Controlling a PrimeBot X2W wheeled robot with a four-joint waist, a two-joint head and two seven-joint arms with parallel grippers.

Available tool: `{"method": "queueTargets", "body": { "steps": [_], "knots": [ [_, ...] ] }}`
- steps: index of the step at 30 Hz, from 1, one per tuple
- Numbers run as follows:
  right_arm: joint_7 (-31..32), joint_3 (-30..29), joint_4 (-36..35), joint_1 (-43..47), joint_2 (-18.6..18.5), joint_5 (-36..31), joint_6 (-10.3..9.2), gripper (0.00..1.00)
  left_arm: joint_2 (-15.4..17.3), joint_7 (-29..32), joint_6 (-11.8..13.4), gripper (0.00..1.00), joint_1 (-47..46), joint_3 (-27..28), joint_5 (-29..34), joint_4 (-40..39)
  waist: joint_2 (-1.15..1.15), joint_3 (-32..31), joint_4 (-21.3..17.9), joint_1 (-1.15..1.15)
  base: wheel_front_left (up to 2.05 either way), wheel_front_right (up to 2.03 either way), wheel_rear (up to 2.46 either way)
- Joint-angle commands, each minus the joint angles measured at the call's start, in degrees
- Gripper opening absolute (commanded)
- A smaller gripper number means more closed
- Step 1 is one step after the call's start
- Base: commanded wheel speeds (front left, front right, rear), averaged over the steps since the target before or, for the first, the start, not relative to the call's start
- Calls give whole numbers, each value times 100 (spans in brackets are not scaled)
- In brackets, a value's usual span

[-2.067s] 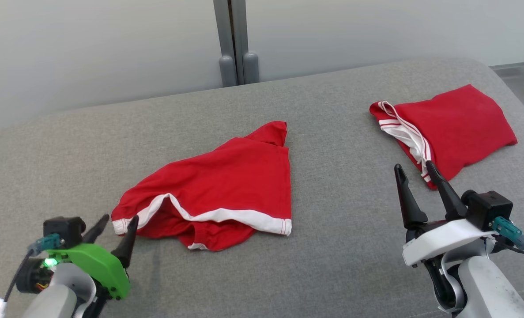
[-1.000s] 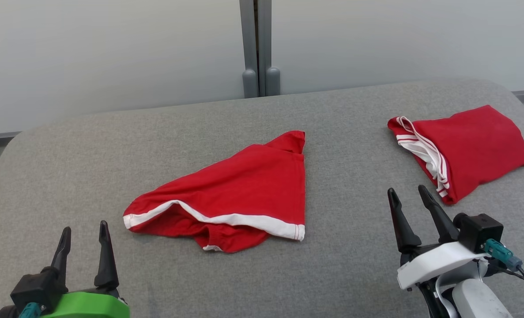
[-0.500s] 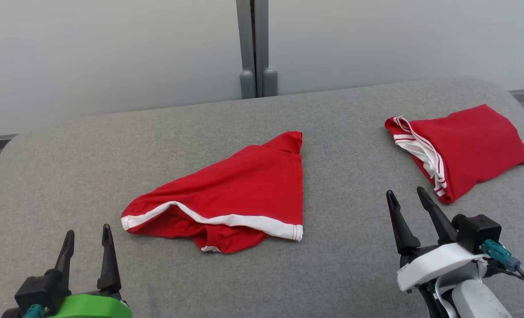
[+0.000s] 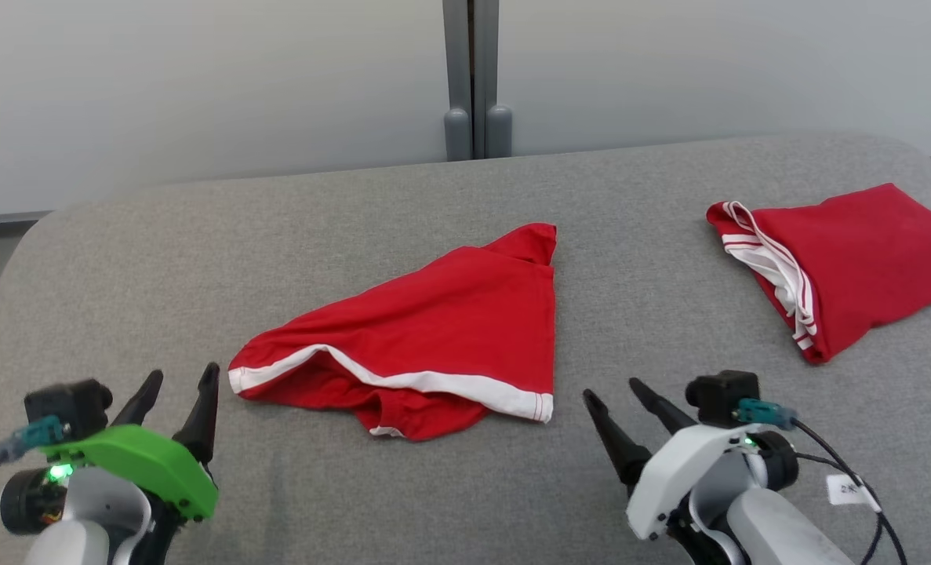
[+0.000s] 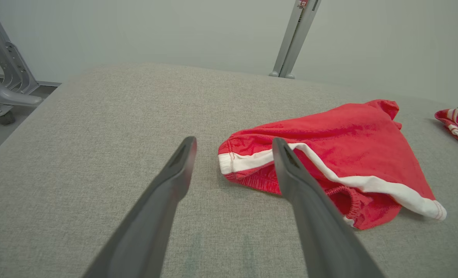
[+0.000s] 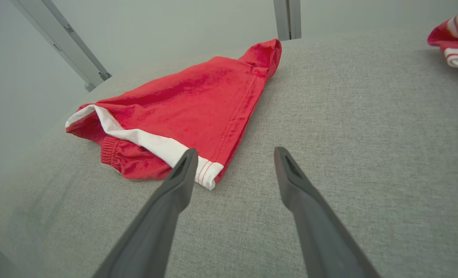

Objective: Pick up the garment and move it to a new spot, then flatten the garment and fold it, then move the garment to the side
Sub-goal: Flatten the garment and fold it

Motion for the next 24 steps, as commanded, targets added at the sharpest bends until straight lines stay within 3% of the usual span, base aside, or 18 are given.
{"method": "queueTargets", "body": {
  "steps": [1,5,9,24],
  "knots": [
    [191,136,107,-164,11,166,-1,100,23,267,-51,100,-258,18,-245,-4,0,96,91,0,0,0,0],
    [572,494,466,-551,83,627,-1,100,216,1275,-142,100,-804,-194,-680,364,0,321,215,0,0,0,0],
    [842,841,846,-987,104,948,-1,100,301,1905,-196,100,-1400,-347,-1103,946,0,540,254,0,0,0,0],
    [679,1839,1499,-1821,122,1725,-1,98,678,2918,-226,100,-2466,-1247,-2329,1958,0,1072,7,0,0,0,0]
  ]
}}
